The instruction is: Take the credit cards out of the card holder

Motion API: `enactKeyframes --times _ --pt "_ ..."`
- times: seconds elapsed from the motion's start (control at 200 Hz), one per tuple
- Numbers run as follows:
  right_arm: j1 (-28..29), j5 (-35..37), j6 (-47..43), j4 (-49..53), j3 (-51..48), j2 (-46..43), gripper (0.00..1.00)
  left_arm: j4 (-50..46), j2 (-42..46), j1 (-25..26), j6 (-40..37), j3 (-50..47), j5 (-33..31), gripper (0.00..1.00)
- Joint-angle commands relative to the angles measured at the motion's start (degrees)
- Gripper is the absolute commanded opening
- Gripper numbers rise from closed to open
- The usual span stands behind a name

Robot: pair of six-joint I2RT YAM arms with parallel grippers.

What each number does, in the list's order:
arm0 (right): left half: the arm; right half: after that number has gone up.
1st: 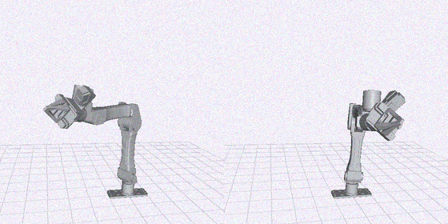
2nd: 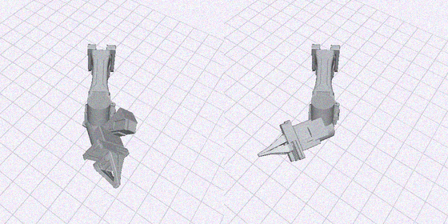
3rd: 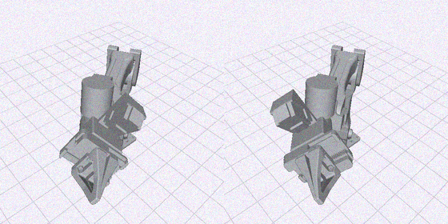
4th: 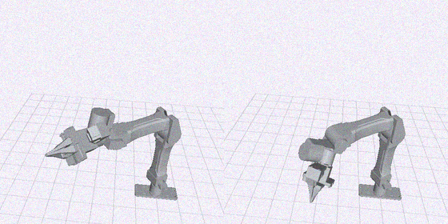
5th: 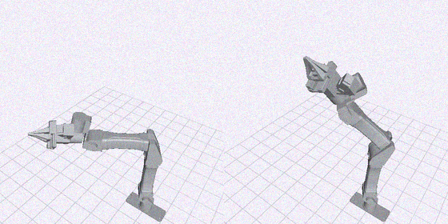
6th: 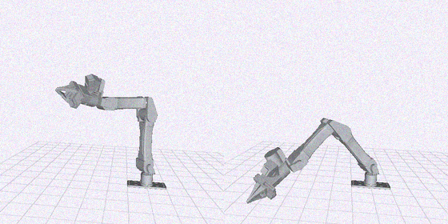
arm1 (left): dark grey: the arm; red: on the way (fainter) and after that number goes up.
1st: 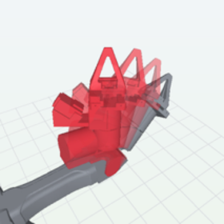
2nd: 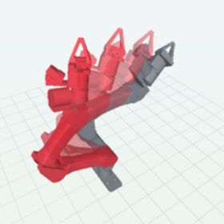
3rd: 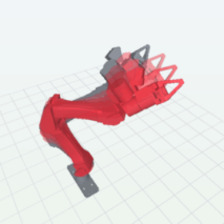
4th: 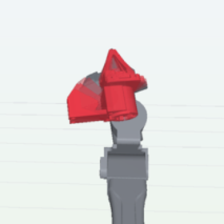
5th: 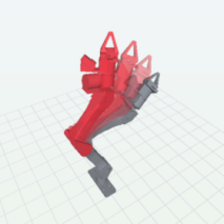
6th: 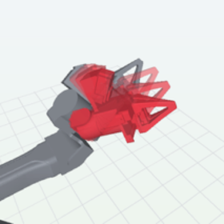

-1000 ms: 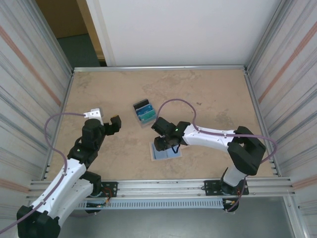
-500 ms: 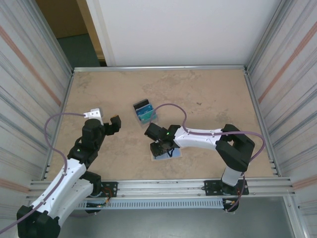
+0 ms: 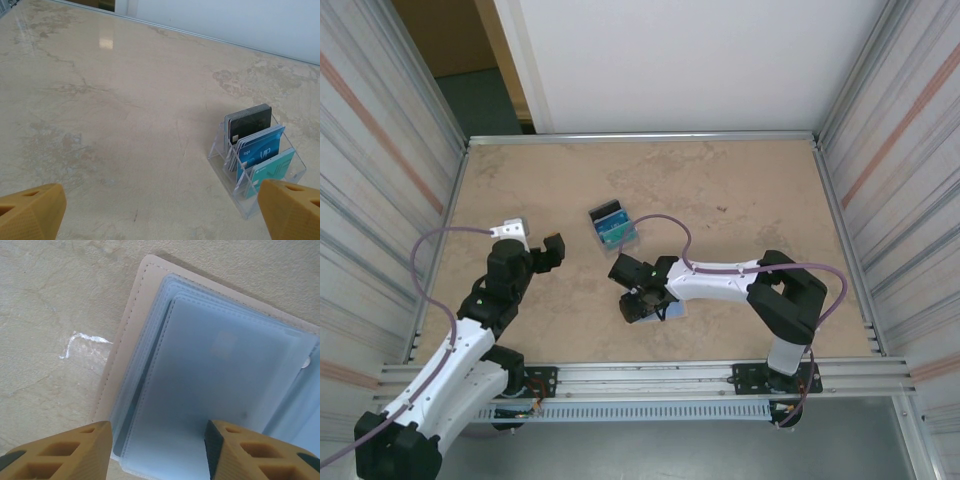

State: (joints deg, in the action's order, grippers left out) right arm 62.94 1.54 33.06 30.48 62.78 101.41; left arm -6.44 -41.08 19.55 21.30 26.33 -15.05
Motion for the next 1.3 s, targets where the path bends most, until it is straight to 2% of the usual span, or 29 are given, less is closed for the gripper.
enactKeyframes --times 0.0,0.135,0.491,0.697,0.842,1.092,1.193,1.293 --pt "0.33 0.61 1.84 0.60 -0.06 1.48 0.52 -0.23 -0.22 -0.30 0.84 -0.14 -0.16 0.99" --pt "0.29 1.44 1.83 0.39 -1.16 1.76 0.48 -0.24 -0.17 -0.30 1.01 -0.11 0.03 0.99" --pt "0.92 5.24 1.66 2.56 -1.69 3.38 0.46 -0.76 0.15 -0.30 0.96 0.22 -0.08 0.99" --pt "0.78 5.49 1.82 2.37 -1.94 3.47 0.37 -1.22 0.45 -0.30 0.41 0.59 0.49 0.99" --pt "0.45 6.49 1.66 2.48 -1.40 2.20 0.24 -1.42 0.84 -0.26 -1.31 1.09 2.30 0.99" --pt "0.39 8.44 1.66 2.20 -1.08 -1.65 0.13 -1.38 2.12 -0.24 -2.87 1.67 4.38 0.99" --pt "0.35 9.71 2.13 2.63 -1.60 -3.39 0.11 -1.13 2.51 0.11 -3.81 1.80 5.37 0.99" --pt "-0.05 10.56 2.74 2.91 -2.47 -5.19 0.14 -0.32 2.73 1.47 -4.92 1.82 4.71 0.99"
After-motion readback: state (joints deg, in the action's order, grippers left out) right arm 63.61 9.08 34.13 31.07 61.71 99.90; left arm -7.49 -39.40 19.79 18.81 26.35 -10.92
